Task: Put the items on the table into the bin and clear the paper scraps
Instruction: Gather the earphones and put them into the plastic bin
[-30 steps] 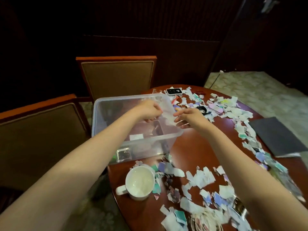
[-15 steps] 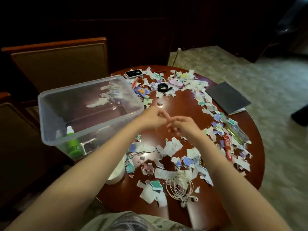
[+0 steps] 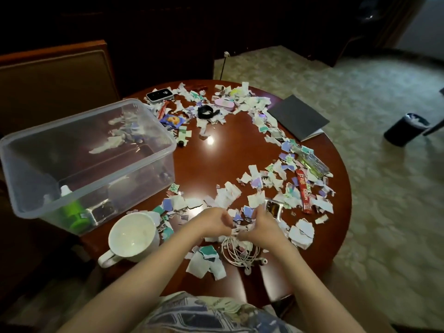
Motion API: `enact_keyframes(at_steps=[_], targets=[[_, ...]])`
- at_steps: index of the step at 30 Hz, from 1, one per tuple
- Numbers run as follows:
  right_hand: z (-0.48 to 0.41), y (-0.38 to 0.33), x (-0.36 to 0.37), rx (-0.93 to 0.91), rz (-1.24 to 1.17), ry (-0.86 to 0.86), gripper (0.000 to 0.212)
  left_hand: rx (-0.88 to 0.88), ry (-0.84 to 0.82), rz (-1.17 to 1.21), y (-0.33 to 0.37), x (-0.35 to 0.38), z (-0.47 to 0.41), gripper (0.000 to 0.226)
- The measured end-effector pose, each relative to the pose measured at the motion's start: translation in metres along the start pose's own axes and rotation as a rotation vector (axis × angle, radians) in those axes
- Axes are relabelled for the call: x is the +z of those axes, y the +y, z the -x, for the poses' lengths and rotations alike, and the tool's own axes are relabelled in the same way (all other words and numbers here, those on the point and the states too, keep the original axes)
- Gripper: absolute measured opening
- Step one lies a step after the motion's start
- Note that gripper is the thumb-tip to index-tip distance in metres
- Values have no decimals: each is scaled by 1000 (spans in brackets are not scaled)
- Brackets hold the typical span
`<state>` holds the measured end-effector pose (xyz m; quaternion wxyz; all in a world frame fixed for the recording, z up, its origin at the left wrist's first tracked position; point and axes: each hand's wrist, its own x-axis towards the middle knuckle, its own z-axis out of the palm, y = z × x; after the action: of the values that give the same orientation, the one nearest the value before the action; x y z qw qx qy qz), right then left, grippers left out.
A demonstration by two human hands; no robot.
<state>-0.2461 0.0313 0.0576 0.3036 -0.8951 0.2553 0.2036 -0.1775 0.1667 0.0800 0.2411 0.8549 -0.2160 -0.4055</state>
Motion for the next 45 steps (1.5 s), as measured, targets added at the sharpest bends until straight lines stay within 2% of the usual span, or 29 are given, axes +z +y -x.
enact_keyframes(at_steps=[1,2,3,6,8,12,16,18,20,21,23,25,28,31,34,36,37,42,45], targets=[[3,5,5,29,-25,6,92,-8,-4,-7,-2,3,-1,33],[6,8,10,44,-44,7,99,-16,-9,2,-5,6,-2,34],[7,12,15,52,-48,9,95,-25,-18,12,-6,8,-3,35],[7,20,17,91,-139,-28,53,-42,-34,25,-7,11,-5,37],[4,23,11,144,-272,-104,34,-47,-24,39,-6,11,-6,38],[-2,31,-4,182,-430,-180,29,-50,-24,99,-2,14,-6,37],[3,25,-19,134,-632,-261,29,-22,-37,206,3,14,-7,25],[5,21,-27,84,-673,-287,31,2,-76,272,5,12,-5,34],[6,17,-34,35,-695,-301,31,28,-109,377,7,11,-4,57],[4,15,-36,17,-723,-298,31,51,-128,428,7,12,-4,57],[1,11,-37,3,-807,-283,31,109,-155,519,8,12,-2,32],[-2,10,-37,-5,-894,-305,31,145,-88,581,8,12,-4,8],[-4,10,-41,-2,-1025,-395,18,127,39,668,2,9,-9,14],[-18,15,-43,115,-962,-253,17,85,30,765,-3,2,-9,12],[-37,22,-38,276,-889,84,9,62,5,814,-7,-3,-11,13],[-50,29,-31,347,-700,328,11,39,3,831,-9,-5,-12,12],[-55,31,-28,366,-606,397,15,33,1,831,-9,-6,-12,12],[-65,30,-17,458,-391,395,58,25,15,817,-13,-12,-7,15],[-67,27,-16,473,-400,421,66,7,21,880,-15,-16,-4,16]])
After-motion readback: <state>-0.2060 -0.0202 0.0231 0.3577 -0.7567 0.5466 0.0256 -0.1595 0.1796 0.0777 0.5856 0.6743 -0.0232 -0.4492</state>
